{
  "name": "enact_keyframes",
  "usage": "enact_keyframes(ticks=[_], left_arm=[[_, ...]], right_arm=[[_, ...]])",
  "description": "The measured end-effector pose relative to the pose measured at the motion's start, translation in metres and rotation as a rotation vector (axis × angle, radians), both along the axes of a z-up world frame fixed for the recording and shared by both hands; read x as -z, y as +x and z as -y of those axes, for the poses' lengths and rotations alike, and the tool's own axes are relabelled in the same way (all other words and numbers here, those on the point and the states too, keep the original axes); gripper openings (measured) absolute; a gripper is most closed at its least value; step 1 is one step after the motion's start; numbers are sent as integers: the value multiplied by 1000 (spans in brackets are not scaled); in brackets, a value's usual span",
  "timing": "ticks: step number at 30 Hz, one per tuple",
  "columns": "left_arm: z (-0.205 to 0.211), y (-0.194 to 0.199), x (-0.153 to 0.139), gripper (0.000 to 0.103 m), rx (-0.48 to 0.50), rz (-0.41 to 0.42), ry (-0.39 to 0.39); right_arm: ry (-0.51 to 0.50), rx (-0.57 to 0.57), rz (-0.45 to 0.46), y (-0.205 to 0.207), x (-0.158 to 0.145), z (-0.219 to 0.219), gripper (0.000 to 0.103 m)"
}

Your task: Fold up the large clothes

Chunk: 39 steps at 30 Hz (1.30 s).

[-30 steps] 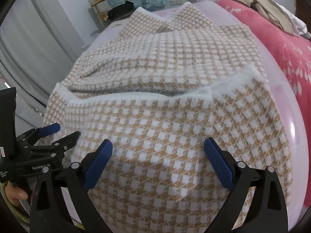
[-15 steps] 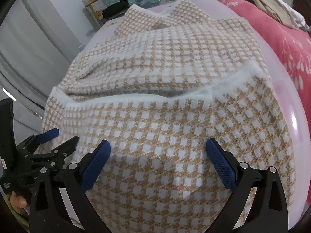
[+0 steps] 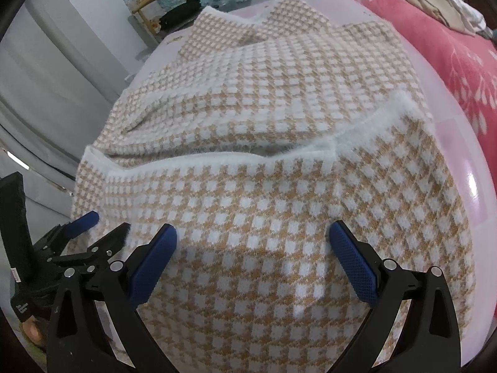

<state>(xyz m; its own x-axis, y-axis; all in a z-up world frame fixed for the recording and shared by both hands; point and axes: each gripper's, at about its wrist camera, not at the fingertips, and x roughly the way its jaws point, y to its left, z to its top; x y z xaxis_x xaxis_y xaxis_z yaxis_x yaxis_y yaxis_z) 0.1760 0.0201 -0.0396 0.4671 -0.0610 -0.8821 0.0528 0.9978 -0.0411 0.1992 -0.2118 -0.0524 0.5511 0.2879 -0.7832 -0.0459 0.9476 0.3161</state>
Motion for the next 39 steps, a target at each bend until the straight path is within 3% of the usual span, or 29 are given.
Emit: enact_keyframes(ticks=[4, 11, 39], left_arm=[[0, -1, 1, 97, -2, 5, -1], [0, -1, 1, 97, -3, 5, -5], [-2, 0, 2, 97, -2, 1, -12]], right_arm=[[8, 1, 2, -1, 0, 2, 95], [-63, 1, -1, -4, 2, -5, 95], [-60, -5, -1, -2, 2, -7, 95]])
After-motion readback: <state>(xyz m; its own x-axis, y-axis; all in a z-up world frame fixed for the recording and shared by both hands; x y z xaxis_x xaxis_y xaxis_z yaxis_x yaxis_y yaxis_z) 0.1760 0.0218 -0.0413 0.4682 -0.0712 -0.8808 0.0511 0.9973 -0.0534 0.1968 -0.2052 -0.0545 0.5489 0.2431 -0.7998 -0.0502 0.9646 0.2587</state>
